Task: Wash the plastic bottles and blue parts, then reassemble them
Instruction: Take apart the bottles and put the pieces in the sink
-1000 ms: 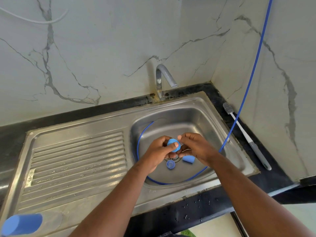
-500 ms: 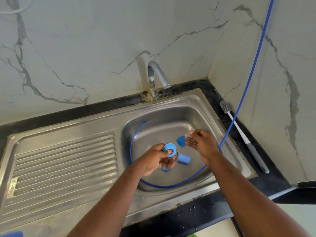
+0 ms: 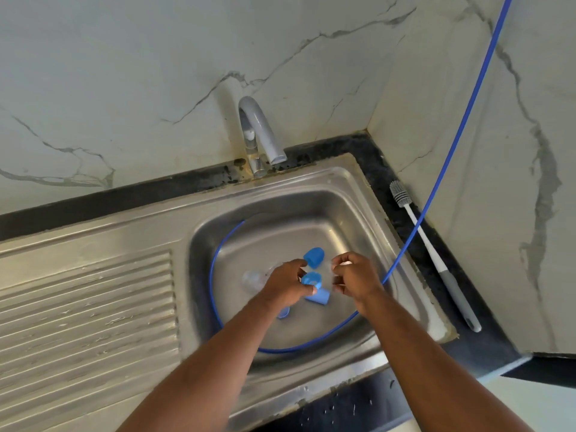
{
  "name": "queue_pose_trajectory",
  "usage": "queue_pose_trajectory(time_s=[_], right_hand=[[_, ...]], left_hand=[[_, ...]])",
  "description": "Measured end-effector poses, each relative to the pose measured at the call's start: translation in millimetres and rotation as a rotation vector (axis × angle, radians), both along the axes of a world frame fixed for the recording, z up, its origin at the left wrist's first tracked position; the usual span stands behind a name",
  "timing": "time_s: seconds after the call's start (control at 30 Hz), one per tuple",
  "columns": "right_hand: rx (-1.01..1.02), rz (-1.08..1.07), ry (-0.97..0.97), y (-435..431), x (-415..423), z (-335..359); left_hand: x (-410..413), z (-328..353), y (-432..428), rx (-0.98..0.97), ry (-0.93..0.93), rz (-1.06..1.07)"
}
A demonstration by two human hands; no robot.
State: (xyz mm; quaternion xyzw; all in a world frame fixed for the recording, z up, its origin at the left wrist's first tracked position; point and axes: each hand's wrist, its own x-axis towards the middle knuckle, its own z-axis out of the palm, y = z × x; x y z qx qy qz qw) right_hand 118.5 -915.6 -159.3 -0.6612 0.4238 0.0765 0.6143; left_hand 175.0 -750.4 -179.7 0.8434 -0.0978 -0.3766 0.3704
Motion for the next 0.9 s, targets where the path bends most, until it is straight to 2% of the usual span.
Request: queue_pose_trajectory(time_s=[0.13,0.33,0.4,0.5,0.67,0.9], right_hand=[[0.011,0.04,0.084,-0.9,1.7,-9.2],[-0.247,0.181,0.13,-7.5,5.0,-25.9],[-0.276,0.202,0.152,-9.5,7.8,-30.3],[-0.296,0.302,0.187,-7.5,14.7,-37.0],[-0.532,0.509,0.306,-6.0,30.2,-52.9],[-0.583,0.51,0.29,-4.0,31.1,-63.9]], left_hand=[[11.2,-27.1,-35.5,0.09,-0.115,-0.059],[21.1,-46.1,-40.0,0.167,-0.125,-0.057],[23.2,-47.2,-28.5,0.184,-0.143,-0.035],[25.7,-43.6,-7.1,0.151,-0.113,0.045],[24.0,-30.1,25.7,0.04,-0.104,0.151],[19.0,-18.5,57.7,-0.002,-0.09,0.22]])
